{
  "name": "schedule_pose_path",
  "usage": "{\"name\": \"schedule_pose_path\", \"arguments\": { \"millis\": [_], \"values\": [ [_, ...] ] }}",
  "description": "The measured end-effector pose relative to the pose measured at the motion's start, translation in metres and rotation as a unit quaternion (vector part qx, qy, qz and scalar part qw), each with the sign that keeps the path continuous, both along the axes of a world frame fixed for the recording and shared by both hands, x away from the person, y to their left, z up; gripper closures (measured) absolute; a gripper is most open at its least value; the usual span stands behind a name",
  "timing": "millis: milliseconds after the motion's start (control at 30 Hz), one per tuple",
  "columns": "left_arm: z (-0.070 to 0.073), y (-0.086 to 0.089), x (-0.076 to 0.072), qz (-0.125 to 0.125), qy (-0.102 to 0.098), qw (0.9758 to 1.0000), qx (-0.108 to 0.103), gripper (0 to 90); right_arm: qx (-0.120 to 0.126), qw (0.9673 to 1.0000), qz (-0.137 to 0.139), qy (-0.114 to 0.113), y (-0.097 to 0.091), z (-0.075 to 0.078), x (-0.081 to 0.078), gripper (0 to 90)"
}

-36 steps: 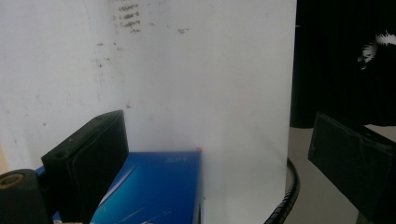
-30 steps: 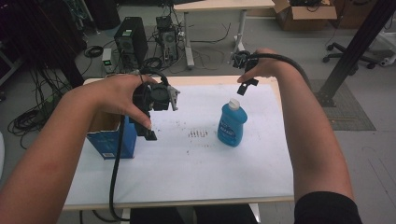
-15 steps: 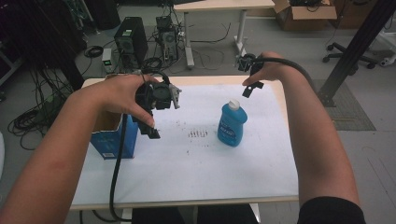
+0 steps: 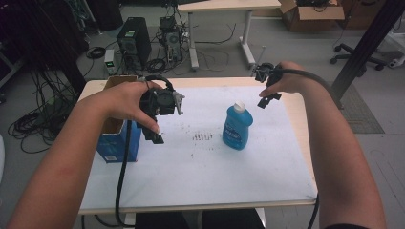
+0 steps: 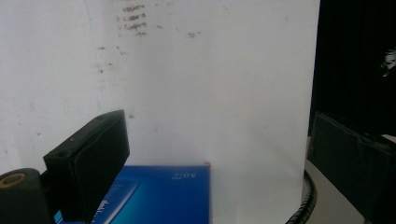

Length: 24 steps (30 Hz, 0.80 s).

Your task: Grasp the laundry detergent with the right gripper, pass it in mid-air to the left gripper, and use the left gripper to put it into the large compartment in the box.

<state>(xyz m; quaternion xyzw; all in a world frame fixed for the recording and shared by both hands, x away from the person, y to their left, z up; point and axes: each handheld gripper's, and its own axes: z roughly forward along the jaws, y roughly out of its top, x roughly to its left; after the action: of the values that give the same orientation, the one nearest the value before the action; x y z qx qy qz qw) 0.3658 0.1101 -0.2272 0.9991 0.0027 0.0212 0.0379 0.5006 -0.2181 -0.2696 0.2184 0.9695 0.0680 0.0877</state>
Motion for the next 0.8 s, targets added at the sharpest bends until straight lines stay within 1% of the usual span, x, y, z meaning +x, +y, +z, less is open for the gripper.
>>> {"name": "schedule_pose_path", "arguments": {
  "millis": [167, 200, 267, 333, 467, 500, 533, 600, 800],
  "values": [
    [-0.007, 0.001, -0.002, -0.001, 0.0, 1.0, 0.004, 6.0, 0.008, 1.0, -0.002, -0.002, -0.009, -0.003, -0.014, 5.0],
    [-0.007, 0.001, -0.002, -0.001, 0.0, 1.0, 0.004, 6.1, 0.008, 1.0, -0.002, -0.002, -0.009, -0.003, -0.014, 5.0],
    [-0.01, 0.002, -0.004, -0.001, 0.0, 1.0, 0.003, 6.1, 0.013, 0.9999, -0.001, -0.004, -0.012, -0.005, -0.023, 5.0],
    [-0.011, 0.003, -0.004, -0.002, 0.001, 1.0, 0.003, 6.1, 0.014, 0.9999, 0.002, -0.004, -0.014, -0.007, -0.028, 5.0],
    [-0.012, 0.004, -0.004, 0.002, 0.0, 1.0, 0.002, 6.1, 0.022, 0.9997, -0.002, -0.002, -0.017, -0.009, -0.038, 4.9],
    [-0.012, 0.004, -0.004, 0.002, 0.0, 1.0, 0.002, 6.1, 0.022, 0.9997, -0.002, -0.002, -0.017, -0.009, -0.038, 4.9],
    [-0.014, 0.005, -0.004, 0.003, -0.003, 1.0, 0.001, 6.2, 0.028, 0.9996, -0.002, -0.002, -0.018, -0.011, -0.043, 4.9],
    [-0.014, 0.006, -0.005, 0.007, -0.008, 0.9999, 0.0, 6.0, 0.032, 0.9995, 0.0, -0.001, -0.018, -0.012, -0.048, 4.9],
    [-0.013, 0.004, -0.008, 0.004, -0.006, 1.0, 0.005, 6.0, 0.051, 0.9987, 0.005, -0.005, -0.019, -0.017, -0.06, 4.6]
  ]
}}
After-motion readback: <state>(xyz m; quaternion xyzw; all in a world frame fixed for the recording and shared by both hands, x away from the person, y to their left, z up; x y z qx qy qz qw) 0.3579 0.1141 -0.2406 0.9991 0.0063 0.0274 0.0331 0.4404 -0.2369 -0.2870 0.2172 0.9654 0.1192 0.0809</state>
